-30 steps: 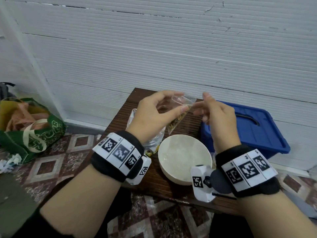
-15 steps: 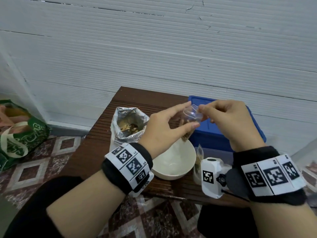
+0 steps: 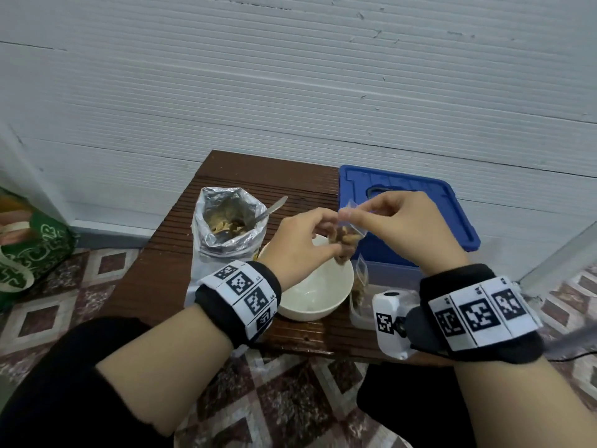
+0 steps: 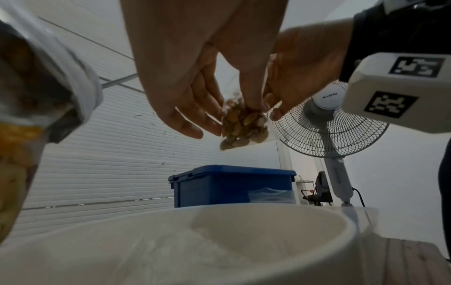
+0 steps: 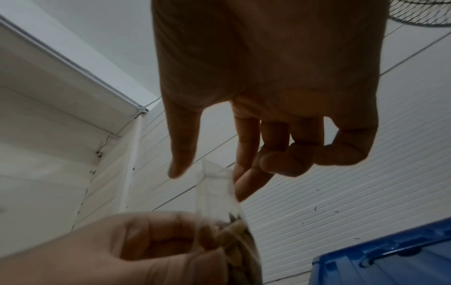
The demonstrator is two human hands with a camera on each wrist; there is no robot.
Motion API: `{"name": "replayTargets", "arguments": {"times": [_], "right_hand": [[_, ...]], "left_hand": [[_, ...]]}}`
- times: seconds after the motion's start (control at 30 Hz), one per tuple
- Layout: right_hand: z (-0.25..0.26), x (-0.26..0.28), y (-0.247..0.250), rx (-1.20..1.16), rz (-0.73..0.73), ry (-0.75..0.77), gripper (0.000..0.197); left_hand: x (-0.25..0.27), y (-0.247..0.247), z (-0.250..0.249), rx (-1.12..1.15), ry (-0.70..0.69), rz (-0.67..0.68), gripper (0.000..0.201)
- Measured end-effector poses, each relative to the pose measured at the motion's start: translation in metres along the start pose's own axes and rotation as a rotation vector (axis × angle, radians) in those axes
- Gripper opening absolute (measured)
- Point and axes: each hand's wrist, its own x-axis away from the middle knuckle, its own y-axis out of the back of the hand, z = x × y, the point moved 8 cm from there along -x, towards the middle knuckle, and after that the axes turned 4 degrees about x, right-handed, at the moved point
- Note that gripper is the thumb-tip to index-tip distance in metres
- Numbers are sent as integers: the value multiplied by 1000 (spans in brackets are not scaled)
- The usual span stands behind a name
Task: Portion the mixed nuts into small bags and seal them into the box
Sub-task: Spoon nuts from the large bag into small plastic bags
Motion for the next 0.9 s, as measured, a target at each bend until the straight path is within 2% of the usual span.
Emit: {"name": "replayTargets", "arguments": {"times": [0.17, 0.23, 0.37, 0.53, 0.7, 0.83, 0.9], "right_hand": [[3, -3, -10, 100, -60, 23, 11], [2, -3, -11, 108, -81, 13, 9], [-3, -4, -6, 108, -122, -43, 19], [-25, -5, 17, 183, -204, -141, 27], [-54, -5, 19, 358, -133, -255, 31], [-72, -3, 1, 499, -41, -344, 15], [-79, -2, -7, 536, -9, -365, 13]], "left_hand": [[0, 1, 4, -14, 13, -16, 36], [-1, -1, 6, -40, 23, 2, 41], [-1, -5, 15, -69, 81, 52, 55], [0, -2, 24, -137, 146, 70, 47], [-1, -1, 31, -208, 194, 84, 42], [0, 1, 38, -258, 243, 95, 43], [0, 0, 40, -270, 263, 106, 44]]}}
